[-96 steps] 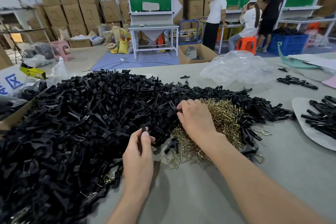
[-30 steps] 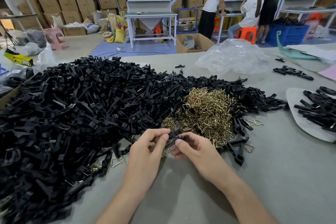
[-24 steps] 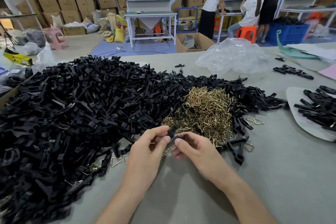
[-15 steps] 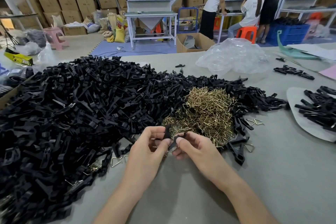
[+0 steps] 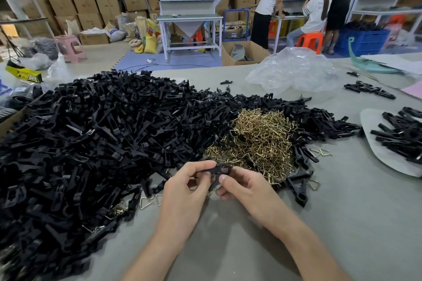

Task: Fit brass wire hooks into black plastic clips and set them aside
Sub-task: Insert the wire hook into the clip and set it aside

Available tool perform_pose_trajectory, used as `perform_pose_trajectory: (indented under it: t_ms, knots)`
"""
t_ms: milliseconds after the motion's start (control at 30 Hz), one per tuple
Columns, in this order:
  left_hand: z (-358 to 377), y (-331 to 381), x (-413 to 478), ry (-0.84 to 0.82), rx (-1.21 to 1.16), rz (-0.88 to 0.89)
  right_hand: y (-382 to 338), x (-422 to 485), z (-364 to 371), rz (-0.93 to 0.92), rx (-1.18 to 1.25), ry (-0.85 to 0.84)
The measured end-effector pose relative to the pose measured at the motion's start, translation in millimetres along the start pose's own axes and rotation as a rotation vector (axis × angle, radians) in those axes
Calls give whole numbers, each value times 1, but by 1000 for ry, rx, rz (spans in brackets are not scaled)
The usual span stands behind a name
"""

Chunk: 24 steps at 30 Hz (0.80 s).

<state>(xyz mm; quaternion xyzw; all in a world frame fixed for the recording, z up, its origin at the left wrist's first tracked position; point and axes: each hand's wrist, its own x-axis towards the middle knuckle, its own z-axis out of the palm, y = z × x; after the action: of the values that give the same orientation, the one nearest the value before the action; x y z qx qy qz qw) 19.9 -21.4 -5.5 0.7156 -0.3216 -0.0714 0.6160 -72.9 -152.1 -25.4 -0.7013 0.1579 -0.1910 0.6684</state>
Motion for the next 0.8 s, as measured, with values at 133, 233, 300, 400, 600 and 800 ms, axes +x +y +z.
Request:
perform_pose_trajectory:
  t_ms: [133, 233, 300, 400, 600, 800]
  knots:
    - [1, 3, -2, 4, -17, 11, -3, -1, 0, 7, 8, -9]
    - [2, 6, -3, -13, -20, 5, -5, -2, 1, 10, 8, -13]
    - [2, 7, -2, -15, -16, 7, -6, -2, 1, 13, 21, -14]
    - [1, 7, -2, -21, -26, -2, -8, -3, 1, 16, 40, -17]
    - [-1, 9, -4, -23, -23, -1, -12, -4, 0, 8, 72, -3]
    - [-1, 9, -4, -60, -35, 4, -12, -4, -1, 21, 155, 13]
